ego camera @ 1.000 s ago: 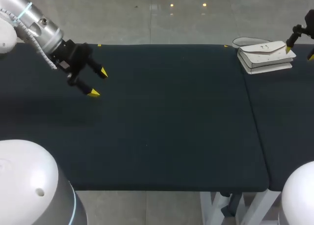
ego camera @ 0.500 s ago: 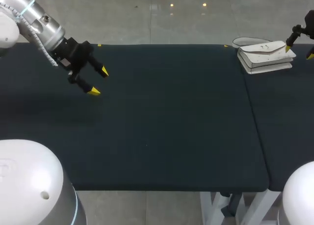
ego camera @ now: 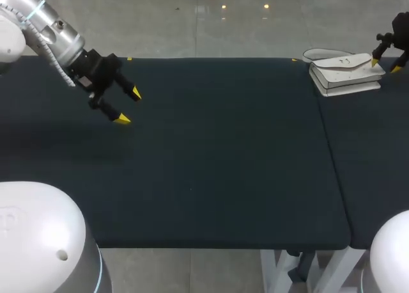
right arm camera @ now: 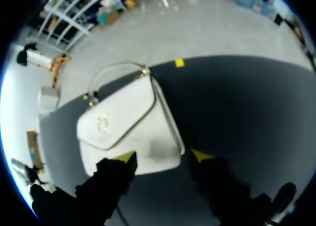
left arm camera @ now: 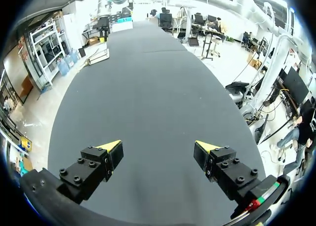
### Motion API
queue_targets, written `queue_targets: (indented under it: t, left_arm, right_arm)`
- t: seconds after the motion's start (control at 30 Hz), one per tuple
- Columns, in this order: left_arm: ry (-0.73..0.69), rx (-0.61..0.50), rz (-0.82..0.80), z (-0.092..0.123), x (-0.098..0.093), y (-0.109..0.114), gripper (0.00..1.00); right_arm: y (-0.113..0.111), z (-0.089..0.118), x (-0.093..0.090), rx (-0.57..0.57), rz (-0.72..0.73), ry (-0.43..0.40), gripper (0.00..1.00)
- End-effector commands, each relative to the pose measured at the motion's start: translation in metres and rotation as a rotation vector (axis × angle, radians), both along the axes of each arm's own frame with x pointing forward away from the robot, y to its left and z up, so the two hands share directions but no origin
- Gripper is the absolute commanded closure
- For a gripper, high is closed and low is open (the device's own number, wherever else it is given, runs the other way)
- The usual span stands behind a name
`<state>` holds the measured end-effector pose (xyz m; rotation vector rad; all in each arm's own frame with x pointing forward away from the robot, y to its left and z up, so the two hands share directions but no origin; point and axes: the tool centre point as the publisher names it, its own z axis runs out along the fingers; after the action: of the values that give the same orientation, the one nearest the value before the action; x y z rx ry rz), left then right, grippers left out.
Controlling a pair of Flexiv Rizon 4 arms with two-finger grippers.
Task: Pick up the bag, open it, inspect its contents, close it, and place it on the opposite side
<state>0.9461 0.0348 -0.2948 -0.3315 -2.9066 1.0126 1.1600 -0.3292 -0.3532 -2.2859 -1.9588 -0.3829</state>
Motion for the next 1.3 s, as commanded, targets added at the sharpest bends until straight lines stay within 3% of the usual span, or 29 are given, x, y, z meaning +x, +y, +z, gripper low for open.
queue_targets:
  t: [0.03, 0.13, 1.3]
  left_arm:
    - [0.000, -0.003, -0.001, -0.001, 0.001, 0.000, 0.00]
    - [0.000, -0.003, -0.001, -0.001, 0.001, 0.000, 0.00]
    - [0.000, -0.003, -0.001, -0.001, 0.001, 0.000, 0.00]
  right_arm:
    - [0.003, -0.003, 0.011, 0.008, 0.039, 0.094, 0.81]
    - [0.007, -0.007, 0.010, 0.009, 0.049, 0.098, 1.00]
    - [0.075, 0.034, -0.040, -0.027, 0.163, -0.002, 1.00]
